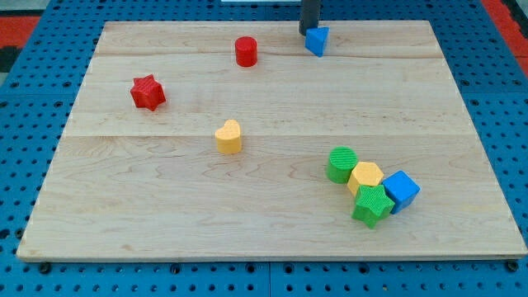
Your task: Move the blue triangle closer to the blue cube
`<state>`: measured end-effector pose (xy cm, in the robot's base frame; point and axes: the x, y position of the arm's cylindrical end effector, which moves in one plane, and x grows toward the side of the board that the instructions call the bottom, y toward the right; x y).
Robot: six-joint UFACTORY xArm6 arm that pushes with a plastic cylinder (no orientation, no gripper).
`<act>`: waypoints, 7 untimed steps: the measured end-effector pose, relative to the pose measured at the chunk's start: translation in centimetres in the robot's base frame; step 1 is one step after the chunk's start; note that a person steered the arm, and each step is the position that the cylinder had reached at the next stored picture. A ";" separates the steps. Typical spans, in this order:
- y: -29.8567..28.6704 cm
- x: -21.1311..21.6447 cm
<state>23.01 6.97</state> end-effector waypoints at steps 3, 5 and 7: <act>1.9 2.1; 4.8 6.5; 4.8 17.0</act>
<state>39.99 11.77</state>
